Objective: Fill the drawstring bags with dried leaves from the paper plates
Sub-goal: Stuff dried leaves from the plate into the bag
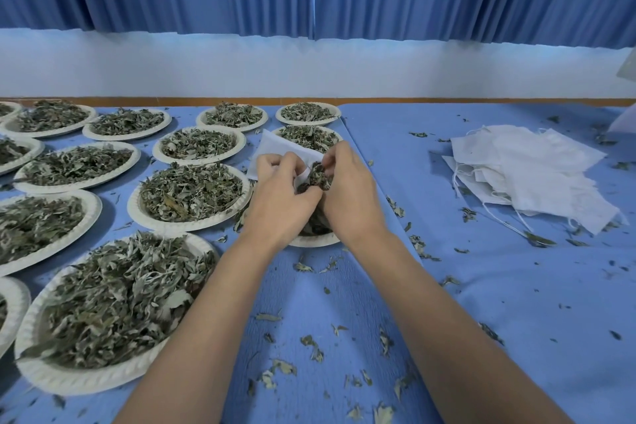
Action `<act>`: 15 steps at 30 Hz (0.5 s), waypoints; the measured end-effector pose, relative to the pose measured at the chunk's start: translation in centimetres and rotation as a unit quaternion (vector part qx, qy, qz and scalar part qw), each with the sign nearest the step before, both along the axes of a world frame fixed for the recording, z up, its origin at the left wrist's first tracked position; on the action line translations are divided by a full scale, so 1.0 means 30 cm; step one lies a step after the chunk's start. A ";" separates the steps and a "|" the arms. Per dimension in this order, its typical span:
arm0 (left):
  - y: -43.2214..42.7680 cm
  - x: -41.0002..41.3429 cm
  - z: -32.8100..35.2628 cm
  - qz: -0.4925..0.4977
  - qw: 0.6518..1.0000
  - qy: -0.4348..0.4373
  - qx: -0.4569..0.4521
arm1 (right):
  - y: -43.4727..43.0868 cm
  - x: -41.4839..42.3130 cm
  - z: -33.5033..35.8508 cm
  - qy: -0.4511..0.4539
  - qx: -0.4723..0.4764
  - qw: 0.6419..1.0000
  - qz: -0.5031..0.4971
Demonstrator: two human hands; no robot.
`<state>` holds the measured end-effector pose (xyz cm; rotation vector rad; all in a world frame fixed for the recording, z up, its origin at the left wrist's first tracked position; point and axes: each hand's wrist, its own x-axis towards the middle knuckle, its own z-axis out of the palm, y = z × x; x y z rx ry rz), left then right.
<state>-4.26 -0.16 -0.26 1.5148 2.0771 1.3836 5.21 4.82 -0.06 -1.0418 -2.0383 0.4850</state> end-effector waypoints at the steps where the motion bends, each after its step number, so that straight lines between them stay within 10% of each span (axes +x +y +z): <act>1: -0.001 -0.003 0.003 -0.009 1.000 0.013 -0.008 | 0.001 0.001 0.006 0.004 -0.009 1.000 0.001; 15: -0.002 -0.034 -0.019 0.019 0.991 0.101 0.083 | -0.002 0.014 0.056 0.140 -0.193 0.970 0.049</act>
